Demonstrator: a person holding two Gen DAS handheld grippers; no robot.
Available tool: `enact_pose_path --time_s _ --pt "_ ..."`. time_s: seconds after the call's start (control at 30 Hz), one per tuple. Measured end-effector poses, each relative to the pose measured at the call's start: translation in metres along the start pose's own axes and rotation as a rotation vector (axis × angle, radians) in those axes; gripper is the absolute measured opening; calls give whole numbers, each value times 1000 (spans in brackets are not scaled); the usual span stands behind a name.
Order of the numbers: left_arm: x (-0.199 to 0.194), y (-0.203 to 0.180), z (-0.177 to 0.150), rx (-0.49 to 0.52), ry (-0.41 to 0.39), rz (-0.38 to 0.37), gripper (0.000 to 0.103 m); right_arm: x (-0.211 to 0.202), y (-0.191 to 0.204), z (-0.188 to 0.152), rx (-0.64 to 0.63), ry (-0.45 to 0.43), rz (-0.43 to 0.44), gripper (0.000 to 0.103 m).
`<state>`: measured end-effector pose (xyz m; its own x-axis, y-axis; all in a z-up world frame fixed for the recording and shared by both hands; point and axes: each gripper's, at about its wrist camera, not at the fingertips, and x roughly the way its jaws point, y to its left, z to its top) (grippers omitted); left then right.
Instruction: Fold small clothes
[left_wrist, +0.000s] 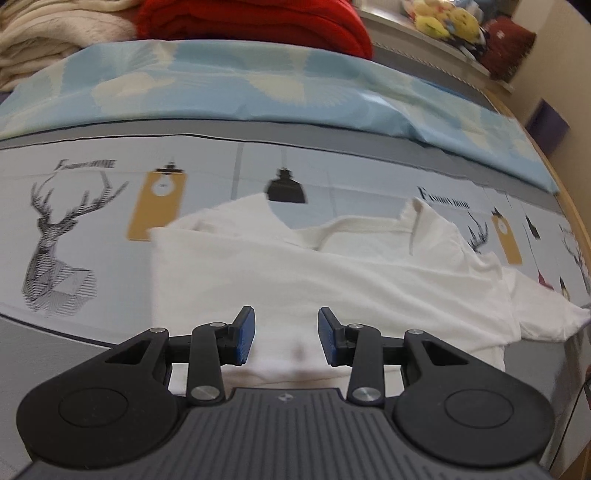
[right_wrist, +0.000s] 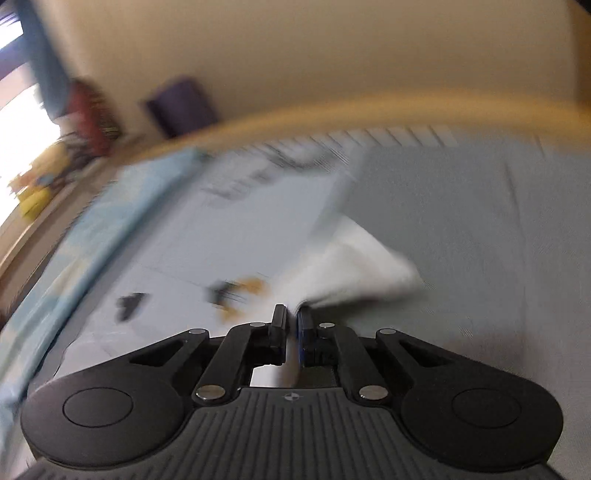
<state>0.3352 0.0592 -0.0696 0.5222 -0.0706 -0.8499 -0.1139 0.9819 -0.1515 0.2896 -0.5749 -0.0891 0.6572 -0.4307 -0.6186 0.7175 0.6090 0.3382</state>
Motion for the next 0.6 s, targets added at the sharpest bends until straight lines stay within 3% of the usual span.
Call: enact_pose_path --time_s 0.07,0.17,0.37,0.43,0.5,0.53,0.6 --pt "-6 14 1 -28 -7 4 42 -23 44 -6 -130 -54 71 5" --pt "-14 37 2 -65 -16 8 42 -65 117 -38 -328 -72 264 5" --pt "-33 85 4 -161 -35 7 42 -159 238 -158 -626 72 724 5" --pt "-37 97 5 -187 -37 1 42 -193 265 -205 -714 161 892 5" --pt "-37 106 5 -201 -32 -3 42 -211 281 -247 -788 341 998 9" --pt "-37 112 4 -211 -25 -4 42 -215 286 -269 -829 453 1010 11" --pt "-34 122 1 -237 -7 -14 42 -222 285 -302 -896 574 951 11"
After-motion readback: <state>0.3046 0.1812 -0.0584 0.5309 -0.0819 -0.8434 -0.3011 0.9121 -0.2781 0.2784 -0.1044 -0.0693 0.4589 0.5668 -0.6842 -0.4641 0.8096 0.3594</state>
